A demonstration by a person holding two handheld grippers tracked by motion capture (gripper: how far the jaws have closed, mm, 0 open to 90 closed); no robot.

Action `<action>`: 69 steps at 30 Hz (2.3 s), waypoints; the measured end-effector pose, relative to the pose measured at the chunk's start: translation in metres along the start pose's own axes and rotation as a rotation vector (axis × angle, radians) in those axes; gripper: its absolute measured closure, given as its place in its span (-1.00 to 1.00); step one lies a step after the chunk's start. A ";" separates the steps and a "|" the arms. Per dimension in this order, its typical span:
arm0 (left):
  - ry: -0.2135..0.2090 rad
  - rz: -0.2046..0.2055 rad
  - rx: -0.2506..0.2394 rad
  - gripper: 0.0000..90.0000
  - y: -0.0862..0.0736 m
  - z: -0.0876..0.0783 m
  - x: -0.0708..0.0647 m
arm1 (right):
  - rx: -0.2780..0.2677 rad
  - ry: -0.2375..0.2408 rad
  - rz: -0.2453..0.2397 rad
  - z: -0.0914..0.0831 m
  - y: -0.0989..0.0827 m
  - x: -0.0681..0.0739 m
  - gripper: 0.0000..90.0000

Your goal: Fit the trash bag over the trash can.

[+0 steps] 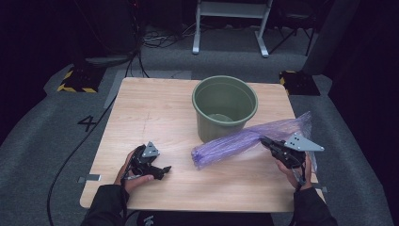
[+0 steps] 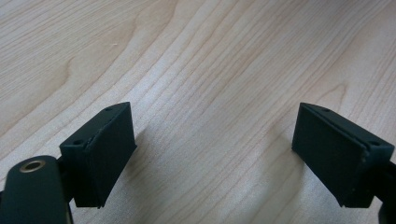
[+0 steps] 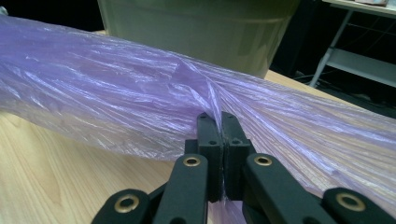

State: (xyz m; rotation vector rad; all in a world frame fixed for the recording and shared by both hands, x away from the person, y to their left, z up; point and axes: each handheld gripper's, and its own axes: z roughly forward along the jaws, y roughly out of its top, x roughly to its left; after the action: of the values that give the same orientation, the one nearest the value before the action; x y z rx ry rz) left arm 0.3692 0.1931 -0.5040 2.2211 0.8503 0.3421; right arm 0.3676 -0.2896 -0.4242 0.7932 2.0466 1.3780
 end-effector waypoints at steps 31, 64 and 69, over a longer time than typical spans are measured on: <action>-0.008 0.004 -0.004 -0.64 0.004 -0.004 -0.001 | -0.140 -0.125 0.001 -0.042 0.055 -0.011 1.00; -0.056 0.130 -0.335 -0.61 0.092 -0.059 -0.038 | -0.099 -0.382 0.029 -0.020 0.086 -0.044 1.00; -0.055 0.157 -0.389 -0.57 0.116 -0.064 -0.043 | -0.079 -0.403 0.030 -0.012 0.090 -0.047 1.00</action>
State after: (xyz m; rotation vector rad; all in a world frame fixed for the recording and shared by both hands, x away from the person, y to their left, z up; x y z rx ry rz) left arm 0.3626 0.1383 -0.3759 1.9259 0.5279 0.4752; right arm 0.4062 -0.3032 -0.3308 0.9802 1.6660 1.1924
